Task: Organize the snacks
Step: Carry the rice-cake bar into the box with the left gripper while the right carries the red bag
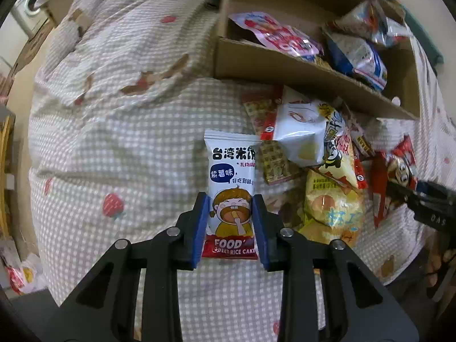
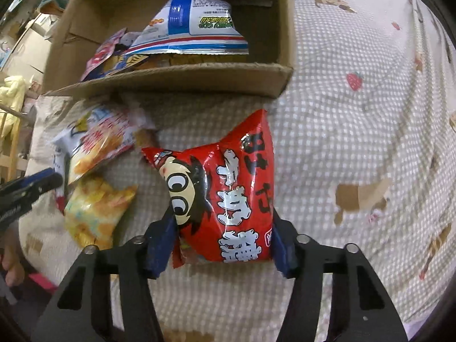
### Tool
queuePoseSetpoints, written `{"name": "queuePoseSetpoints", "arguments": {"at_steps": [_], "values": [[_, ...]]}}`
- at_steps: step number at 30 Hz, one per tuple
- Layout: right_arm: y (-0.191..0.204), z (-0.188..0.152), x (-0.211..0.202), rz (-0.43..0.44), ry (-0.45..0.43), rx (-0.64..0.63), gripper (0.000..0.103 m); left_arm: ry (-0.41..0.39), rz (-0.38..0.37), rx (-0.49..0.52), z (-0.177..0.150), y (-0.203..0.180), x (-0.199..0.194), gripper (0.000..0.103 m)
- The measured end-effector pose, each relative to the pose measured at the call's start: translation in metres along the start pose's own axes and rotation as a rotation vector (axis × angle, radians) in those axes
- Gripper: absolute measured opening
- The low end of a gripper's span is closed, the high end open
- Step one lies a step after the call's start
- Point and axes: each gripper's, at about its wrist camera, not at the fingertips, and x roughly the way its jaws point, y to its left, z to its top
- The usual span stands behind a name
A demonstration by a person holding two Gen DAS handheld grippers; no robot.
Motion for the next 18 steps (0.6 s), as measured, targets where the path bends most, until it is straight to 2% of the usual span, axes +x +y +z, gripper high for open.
{"name": "queuePoseSetpoints", "arguments": {"at_steps": [5, 10, 18], "values": [[0.0, -0.016, -0.026, 0.066, -0.021, 0.021, 0.056, -0.019, -0.01, -0.023, -0.006, 0.01, -0.017, 0.027], [-0.002, -0.029, -0.057, 0.157, -0.095, 0.047, 0.056, -0.088, -0.008, -0.022, -0.006, 0.013, -0.045, 0.027], [0.004, -0.01, -0.098, 0.226, -0.215, 0.041, 0.056, -0.202, -0.022, -0.005, 0.011, 0.006, -0.096, 0.027]]}}
